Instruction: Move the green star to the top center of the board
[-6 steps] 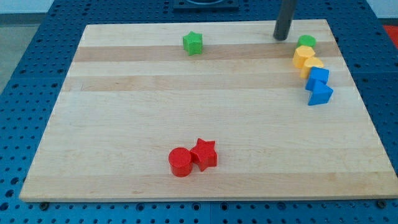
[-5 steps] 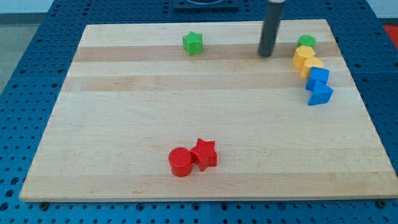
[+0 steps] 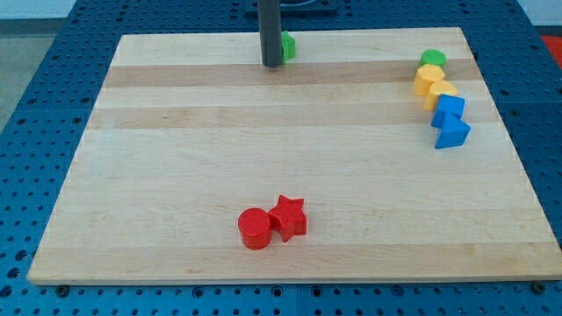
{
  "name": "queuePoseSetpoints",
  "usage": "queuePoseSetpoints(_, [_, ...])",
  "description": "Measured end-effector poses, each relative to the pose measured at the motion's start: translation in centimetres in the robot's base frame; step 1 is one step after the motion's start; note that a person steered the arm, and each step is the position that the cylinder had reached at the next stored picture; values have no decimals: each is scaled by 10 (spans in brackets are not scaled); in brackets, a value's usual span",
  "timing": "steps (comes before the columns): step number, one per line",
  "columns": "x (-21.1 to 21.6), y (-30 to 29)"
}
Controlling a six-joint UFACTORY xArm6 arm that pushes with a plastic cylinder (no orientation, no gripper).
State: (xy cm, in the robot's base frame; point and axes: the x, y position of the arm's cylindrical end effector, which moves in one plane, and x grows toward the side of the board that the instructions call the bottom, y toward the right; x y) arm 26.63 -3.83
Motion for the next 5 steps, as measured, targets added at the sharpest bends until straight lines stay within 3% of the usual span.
queuePoseSetpoints(3, [-12,-96])
queuePoseSetpoints(5, [-36,-100])
